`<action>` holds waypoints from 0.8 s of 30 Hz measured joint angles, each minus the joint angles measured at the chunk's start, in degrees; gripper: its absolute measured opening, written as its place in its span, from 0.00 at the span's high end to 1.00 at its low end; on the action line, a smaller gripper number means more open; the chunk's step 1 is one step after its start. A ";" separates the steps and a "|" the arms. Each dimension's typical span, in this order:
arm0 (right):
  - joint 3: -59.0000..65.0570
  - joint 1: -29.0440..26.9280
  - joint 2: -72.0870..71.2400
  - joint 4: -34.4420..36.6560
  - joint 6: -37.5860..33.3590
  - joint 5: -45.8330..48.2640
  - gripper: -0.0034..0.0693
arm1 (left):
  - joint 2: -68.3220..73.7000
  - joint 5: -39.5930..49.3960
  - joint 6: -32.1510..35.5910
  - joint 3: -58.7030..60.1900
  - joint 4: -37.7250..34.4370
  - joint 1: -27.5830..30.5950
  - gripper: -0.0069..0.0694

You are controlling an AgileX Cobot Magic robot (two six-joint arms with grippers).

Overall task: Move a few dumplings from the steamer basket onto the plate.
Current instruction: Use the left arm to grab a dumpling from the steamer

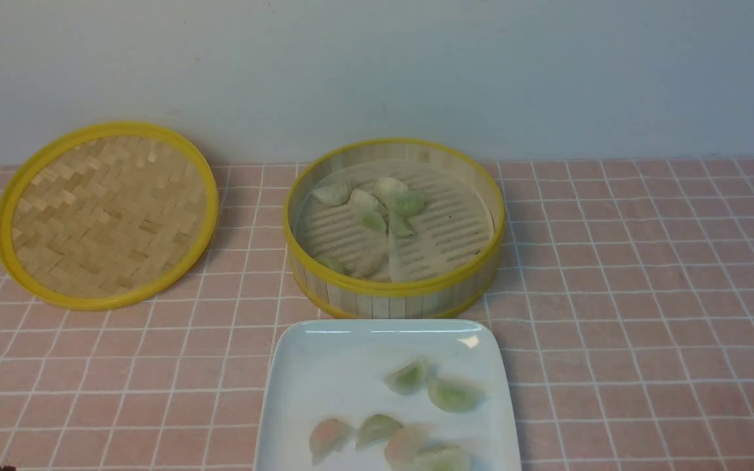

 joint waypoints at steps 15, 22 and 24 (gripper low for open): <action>0.00 0.00 0.00 0.00 0.00 0.00 0.97 | 0.00 0.00 0.00 0.00 0.00 0.00 0.92; 0.00 0.00 0.00 0.00 0.00 0.00 0.97 | 0.00 -2.88 -1.42 0.13 -2.74 0.00 0.92; 0.00 0.00 0.00 0.00 0.00 0.00 0.97 | 0.00 -6.25 -3.36 0.13 -6.81 0.00 0.92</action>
